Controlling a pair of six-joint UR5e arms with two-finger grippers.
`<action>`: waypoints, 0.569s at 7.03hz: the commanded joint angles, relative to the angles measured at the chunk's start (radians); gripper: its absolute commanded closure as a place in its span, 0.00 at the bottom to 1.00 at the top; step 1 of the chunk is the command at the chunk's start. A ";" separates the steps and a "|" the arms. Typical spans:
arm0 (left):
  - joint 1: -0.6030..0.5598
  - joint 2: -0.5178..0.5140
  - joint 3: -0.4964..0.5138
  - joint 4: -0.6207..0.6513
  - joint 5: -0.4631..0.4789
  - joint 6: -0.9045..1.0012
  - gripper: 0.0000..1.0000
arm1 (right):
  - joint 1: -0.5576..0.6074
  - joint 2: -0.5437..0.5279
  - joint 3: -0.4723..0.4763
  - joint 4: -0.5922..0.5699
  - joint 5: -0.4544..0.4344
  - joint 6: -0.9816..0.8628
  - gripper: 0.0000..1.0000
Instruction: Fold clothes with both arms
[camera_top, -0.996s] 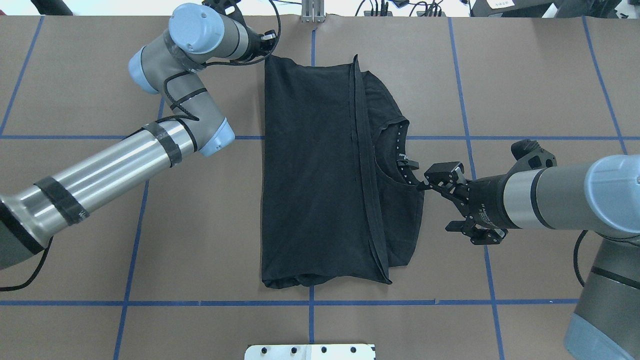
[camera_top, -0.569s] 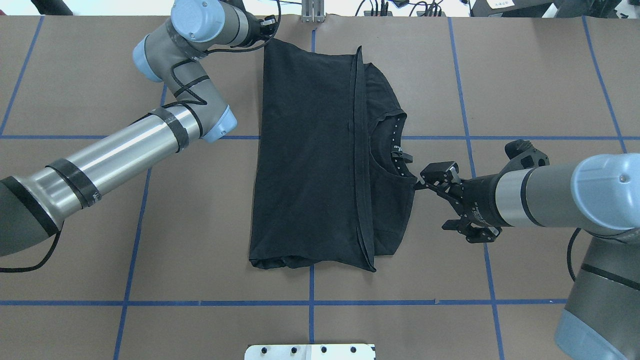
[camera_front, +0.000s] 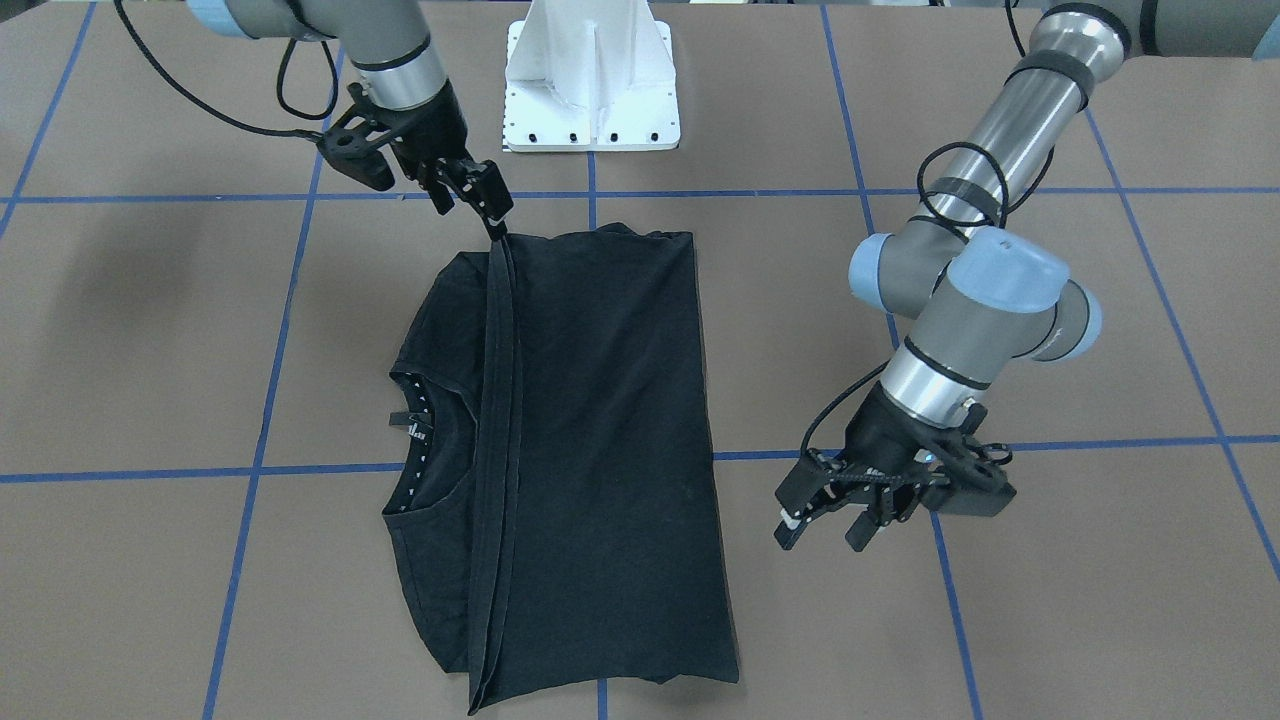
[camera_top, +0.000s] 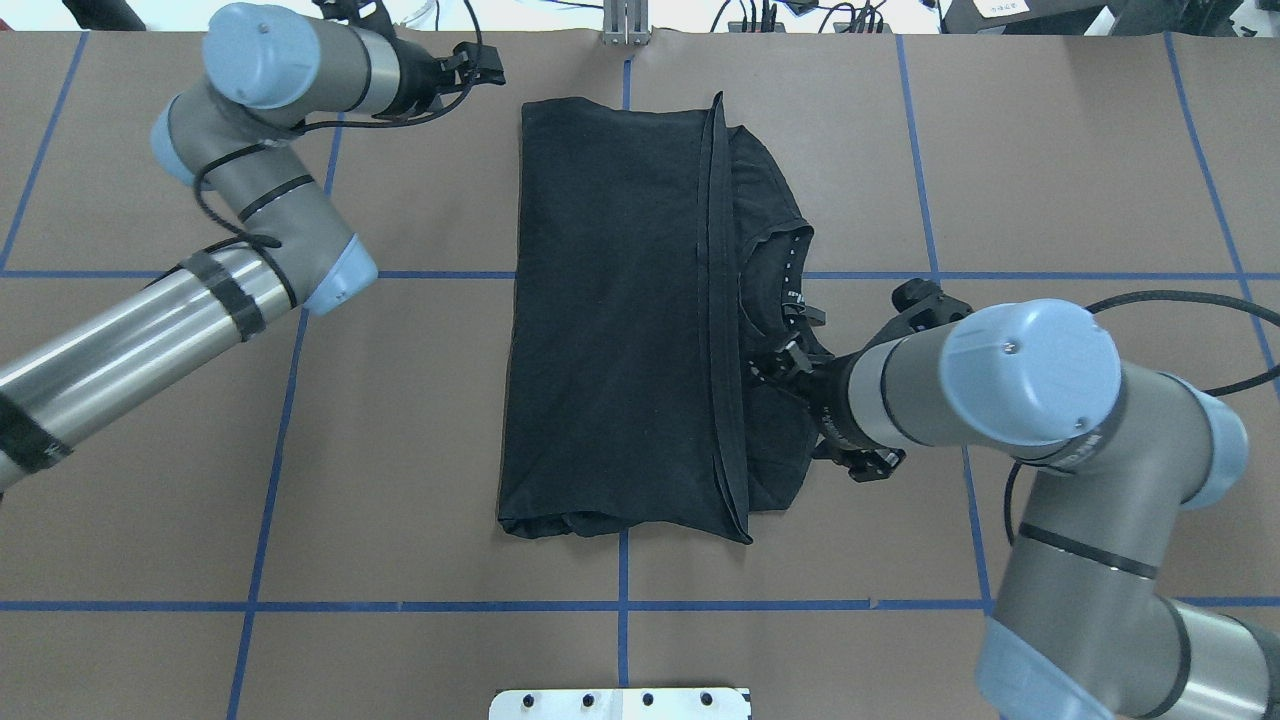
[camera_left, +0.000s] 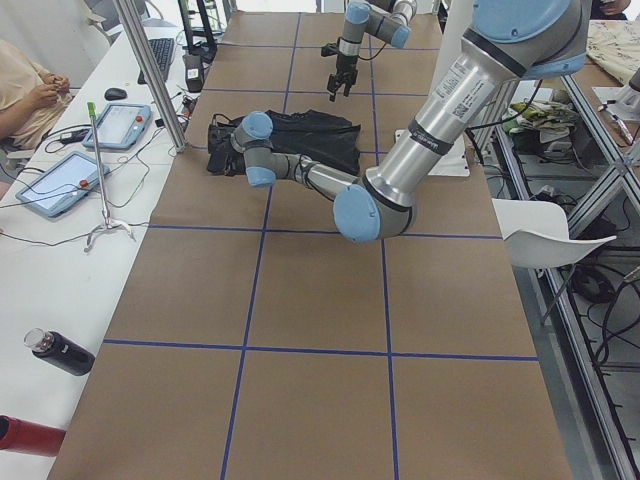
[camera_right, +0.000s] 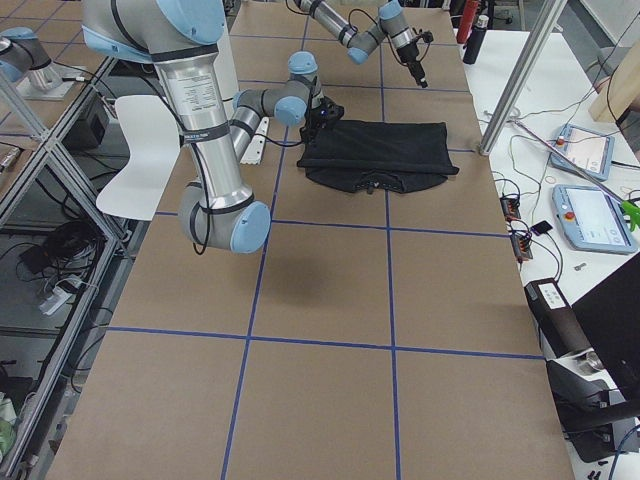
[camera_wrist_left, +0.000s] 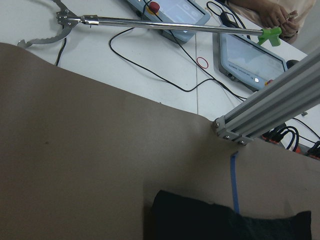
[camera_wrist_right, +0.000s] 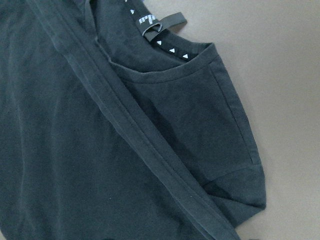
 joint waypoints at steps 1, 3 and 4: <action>-0.008 0.177 -0.193 0.001 -0.023 0.069 0.00 | -0.047 0.078 -0.089 -0.076 -0.015 -0.465 0.12; -0.012 0.268 -0.326 0.051 -0.043 0.069 0.00 | -0.072 0.095 -0.161 -0.108 -0.016 -0.711 0.25; -0.010 0.265 -0.328 0.074 -0.040 0.069 0.00 | -0.079 0.167 -0.181 -0.248 -0.016 -0.828 0.40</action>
